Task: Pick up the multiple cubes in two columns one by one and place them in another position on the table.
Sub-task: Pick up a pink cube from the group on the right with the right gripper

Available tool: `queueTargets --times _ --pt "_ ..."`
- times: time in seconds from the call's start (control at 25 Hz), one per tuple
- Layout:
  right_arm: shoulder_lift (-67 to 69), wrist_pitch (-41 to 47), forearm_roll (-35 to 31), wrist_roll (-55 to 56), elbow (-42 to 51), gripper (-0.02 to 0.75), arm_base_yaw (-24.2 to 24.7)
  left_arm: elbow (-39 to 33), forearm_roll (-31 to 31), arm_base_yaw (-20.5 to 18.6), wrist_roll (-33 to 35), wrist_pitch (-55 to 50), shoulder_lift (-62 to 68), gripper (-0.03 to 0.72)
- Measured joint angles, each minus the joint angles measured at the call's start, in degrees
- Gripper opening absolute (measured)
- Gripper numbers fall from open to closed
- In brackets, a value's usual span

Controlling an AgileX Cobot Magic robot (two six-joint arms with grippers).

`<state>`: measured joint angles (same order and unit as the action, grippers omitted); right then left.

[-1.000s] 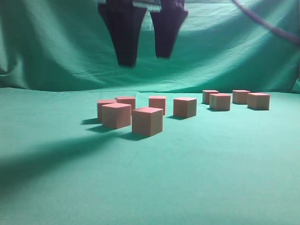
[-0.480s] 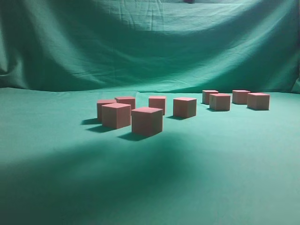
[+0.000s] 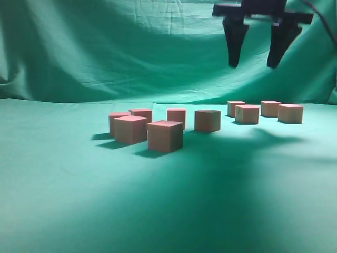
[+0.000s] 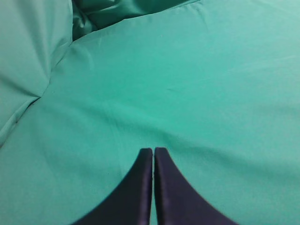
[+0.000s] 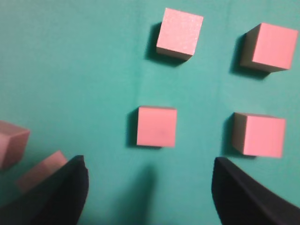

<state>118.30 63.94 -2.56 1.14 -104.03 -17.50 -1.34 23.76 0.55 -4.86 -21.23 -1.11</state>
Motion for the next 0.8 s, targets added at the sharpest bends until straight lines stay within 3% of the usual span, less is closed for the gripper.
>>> queueTargets --times 0.52,0.64,0.72,0.8 --pt "8.75 -7.36 -0.10 -0.47 0.00 0.532 0.48 0.00 0.00 0.00 0.00 0.00 0.00 0.000" --pt "9.03 -7.75 -0.10 -0.47 0.00 0.401 0.48 0.00 0.00 0.00 0.00 0.00 0.00 0.000" --pt "9.03 -7.75 -0.10 -0.47 0.00 0.274 0.48 0.00 0.00 0.00 0.00 0.00 0.00 0.000" --pt "9.03 -7.38 -0.10 -0.50 0.00 0.258 0.48 0.00 0.00 0.00 0.00 0.00 0.00 0.000"
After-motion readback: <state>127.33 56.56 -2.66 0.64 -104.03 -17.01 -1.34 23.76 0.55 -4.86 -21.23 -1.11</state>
